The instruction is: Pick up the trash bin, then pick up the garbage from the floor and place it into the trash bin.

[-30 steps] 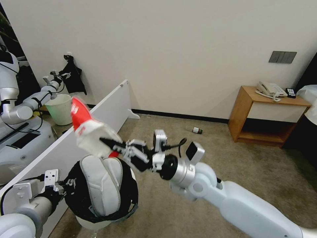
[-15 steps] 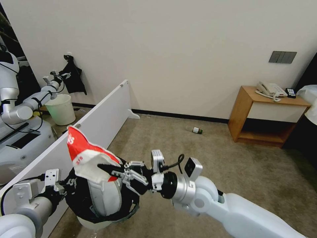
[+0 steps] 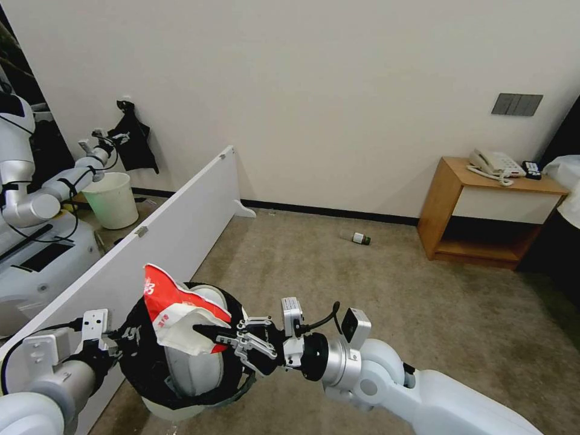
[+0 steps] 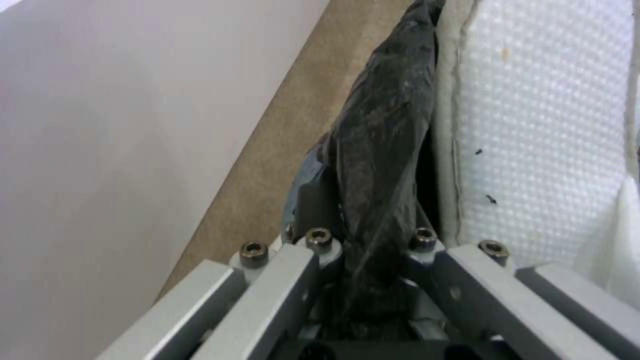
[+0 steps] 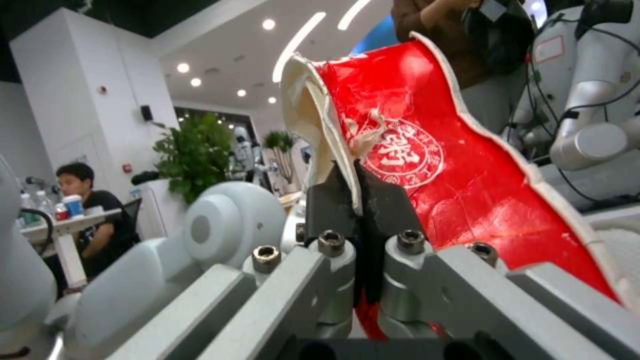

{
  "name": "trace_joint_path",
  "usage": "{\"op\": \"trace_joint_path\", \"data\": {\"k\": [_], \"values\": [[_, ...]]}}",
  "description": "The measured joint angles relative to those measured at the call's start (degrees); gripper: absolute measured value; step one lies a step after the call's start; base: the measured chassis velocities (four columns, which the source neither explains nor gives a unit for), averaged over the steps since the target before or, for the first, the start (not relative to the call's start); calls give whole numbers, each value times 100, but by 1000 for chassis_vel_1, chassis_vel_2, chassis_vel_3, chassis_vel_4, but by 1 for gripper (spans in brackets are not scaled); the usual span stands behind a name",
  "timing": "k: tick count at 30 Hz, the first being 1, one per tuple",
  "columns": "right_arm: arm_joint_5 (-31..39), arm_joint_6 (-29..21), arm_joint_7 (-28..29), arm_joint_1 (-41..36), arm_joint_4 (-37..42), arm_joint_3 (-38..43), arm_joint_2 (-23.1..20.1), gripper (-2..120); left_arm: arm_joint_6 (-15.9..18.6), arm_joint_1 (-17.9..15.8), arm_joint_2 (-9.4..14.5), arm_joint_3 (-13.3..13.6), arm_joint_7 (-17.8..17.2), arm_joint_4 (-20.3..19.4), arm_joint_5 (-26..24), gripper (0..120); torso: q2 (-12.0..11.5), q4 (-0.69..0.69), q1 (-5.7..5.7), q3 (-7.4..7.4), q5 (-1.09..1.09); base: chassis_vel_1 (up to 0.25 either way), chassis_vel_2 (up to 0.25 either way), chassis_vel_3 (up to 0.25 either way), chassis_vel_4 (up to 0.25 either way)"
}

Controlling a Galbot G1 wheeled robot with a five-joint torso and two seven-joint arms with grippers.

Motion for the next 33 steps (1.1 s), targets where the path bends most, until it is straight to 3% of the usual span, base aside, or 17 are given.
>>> {"op": "trace_joint_path", "data": {"k": [7,11,13,17,19,26,33], "values": [[-344,-3,289,-1,-138,-3,-6,0,0,11,37,-21,-5,-25,-36,4,0,0,0,0,0,0,0,0,0],[-519,-98,799,12,-94,-3,-20,0,0,30,43,-30,-11,-32,-37,4,0,0,0,0,0,0,0,0,0],[-543,-434,1331,114,76,-46,-26,0,0,31,55,-30,-11,-55,-37,4,0,0,0,0,0,0,0,0,0],[-546,-862,1810,261,229,-175,-5,0,0,17,75,-28,-13,-59,-42,4,0,0,0,0,0,0,0,0,0],[-657,-1328,2373,455,353,-395,35,0,0,10,80,-28,-35,-59,-53,4,0,1,0,0,-1,0,0,0,0],[-578,-1744,2945,625,448,-584,84,0,0,28,44,-29,-36,-69,-51,4,0,0,0,0,-1,0,0,0,0],[-60,-2106,3299,841,571,-835,136,0,0,30,43,-28,-44,-102,-42,4,0,0,0,0,-1,0,0,0,0]]}}
